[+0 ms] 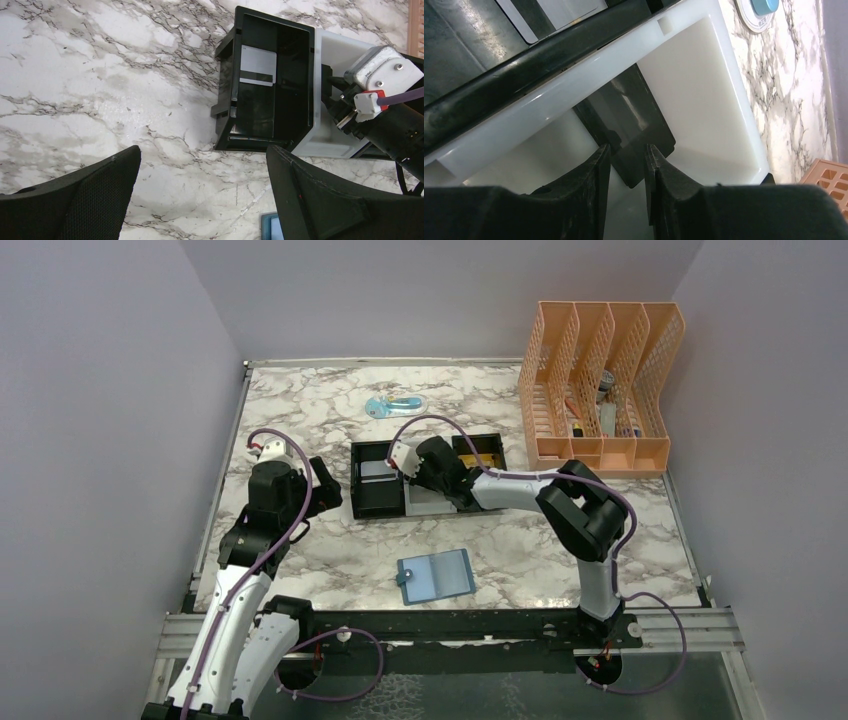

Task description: Take the credit cards out of the card holder

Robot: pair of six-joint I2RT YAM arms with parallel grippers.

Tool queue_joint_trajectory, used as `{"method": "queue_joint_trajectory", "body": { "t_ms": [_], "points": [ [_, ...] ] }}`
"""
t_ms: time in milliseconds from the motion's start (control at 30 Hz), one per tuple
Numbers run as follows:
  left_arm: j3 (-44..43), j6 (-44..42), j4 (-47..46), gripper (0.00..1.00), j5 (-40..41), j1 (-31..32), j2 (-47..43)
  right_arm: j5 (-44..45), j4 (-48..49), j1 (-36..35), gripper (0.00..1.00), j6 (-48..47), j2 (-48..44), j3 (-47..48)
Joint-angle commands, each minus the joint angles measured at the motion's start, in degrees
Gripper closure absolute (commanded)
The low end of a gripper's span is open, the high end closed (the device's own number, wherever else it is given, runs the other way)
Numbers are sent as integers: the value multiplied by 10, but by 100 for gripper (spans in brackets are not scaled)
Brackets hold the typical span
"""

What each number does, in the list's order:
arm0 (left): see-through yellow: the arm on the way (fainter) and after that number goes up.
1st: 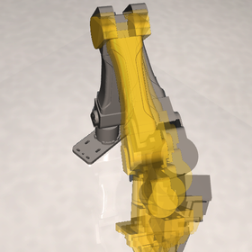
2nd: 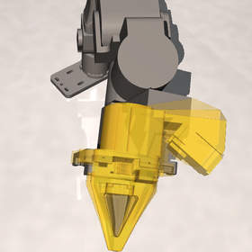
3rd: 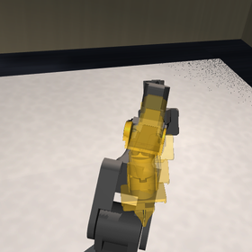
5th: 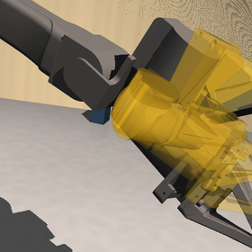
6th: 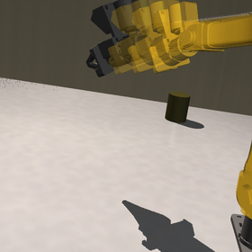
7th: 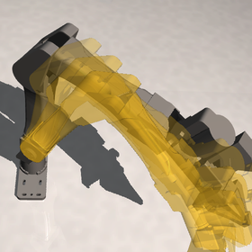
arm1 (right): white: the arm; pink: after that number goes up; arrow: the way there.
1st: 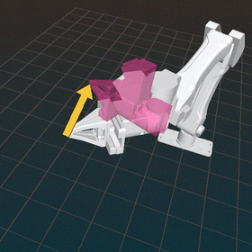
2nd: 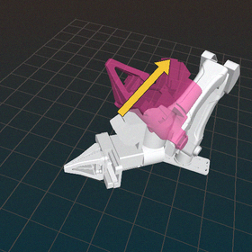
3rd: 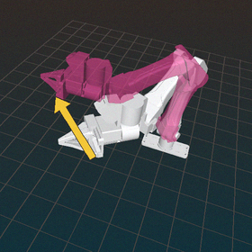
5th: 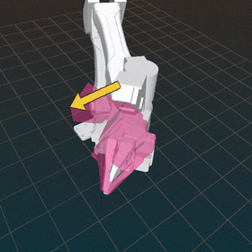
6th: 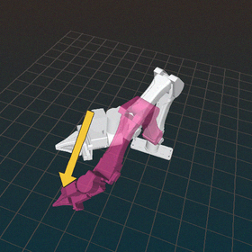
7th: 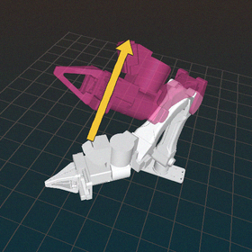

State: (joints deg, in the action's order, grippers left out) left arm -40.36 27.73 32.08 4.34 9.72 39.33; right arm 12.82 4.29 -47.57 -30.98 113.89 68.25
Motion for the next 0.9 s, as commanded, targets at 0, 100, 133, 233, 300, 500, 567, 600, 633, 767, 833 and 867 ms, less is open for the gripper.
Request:
{"method": "queue_joint_trajectory", "body": {
  "t_ms": [0, 100, 133, 233, 300, 500, 567, 600, 633, 767, 833, 867],
  "points": [
    [6, -2, 2, 1, 6, -3, -2, 3, 11, -2, 68, 39, -36, 9],
    [6, -3, 1, 1, 5, -2, -3, 0, 39, -2, 68, 82, -81, -12],
    [6, -3, 1, 1, 5, -3, -4, -2, 36, -3, 68, 109, -101, -17],
    [7, -3, -1, 1, 5, -3, -5, -25, 56, -5, 69, 206, -179, -72],
    [7, -3, -1, 1, 6, -3, -5, -55, 121, -6, 69, 256, -252, -156],
    [9, -5, -4, 1, -5, -2, 0, -157, 312, -8, 68, 358, -481, -413],
    [10, -6, -5, 1, -9, -2, -1, -156, 302, -8, 68, 367, -553, -458],
    [11, -6, -7, 1, -11, -3, -1, -143, 282, -7, 68, 368, -587, -472],
    [11, -7, -8, 1, -14, -2, -1, -121, 256, -8, 68, 376, -622, -482],
    [14, -13, -21, 1, -45, -2, 2, -26, 140, -8, 68, 449, -747, -507],
    [16, -6, -29, 1, -76, -2, 4, 31, 105, -7, 63, 516, -785, -527],
    [19, 13, -35, 1, -94, -2, 4, 53, 94, -7, 61, 539, -796, -537]
  ]
}}
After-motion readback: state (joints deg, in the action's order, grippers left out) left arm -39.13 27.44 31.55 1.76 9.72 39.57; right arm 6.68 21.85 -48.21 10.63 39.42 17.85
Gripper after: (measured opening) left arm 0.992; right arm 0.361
